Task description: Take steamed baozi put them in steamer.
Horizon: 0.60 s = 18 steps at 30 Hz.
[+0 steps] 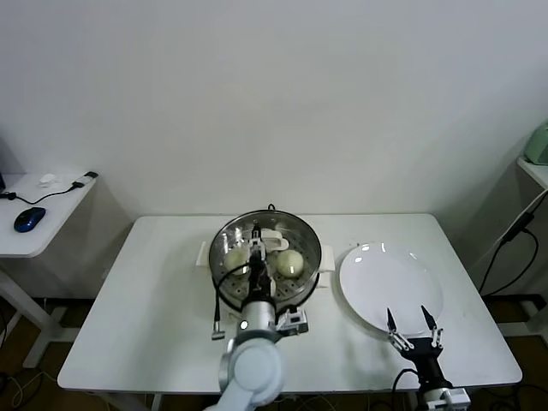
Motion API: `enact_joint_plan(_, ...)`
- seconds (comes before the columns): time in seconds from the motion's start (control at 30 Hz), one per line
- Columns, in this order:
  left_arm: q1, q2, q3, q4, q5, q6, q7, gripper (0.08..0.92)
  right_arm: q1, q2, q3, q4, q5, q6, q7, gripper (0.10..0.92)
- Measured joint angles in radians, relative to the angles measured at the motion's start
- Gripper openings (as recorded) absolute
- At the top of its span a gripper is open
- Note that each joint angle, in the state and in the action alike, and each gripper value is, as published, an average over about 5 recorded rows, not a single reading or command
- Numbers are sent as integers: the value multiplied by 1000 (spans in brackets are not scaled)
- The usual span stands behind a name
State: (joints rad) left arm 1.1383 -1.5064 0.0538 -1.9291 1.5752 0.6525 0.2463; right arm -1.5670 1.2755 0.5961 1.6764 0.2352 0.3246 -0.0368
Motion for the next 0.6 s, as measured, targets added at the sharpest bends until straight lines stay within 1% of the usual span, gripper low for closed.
enact_joint_plan(0.13, 24, 28, -10, -57, -57, -15, -11, 765, -1, 1, -5, 0, 4, -7, 3, 823)
enact_joint_plan(0.23, 50, 52, -31, -99, -128, -42, -41, 812, -4, 0, -8, 5, 11, -9, 9, 823)
enact_joint_plan(0.4, 97, 82, -115, -151, -344, -143, -137, 822, -9, -4, -7, 15, 21, -5, 17, 823)
enact_joint_plan(0.5, 128, 94, -200, -177, -531, -227, -189, 823, -11, -7, -8, 22, 28, -3, 21, 823)
enact_joint_plan(0.6, 164, 109, -306, -188, -733, -311, -222, 823, -11, -6, -10, 27, 36, 0, 23, 823)
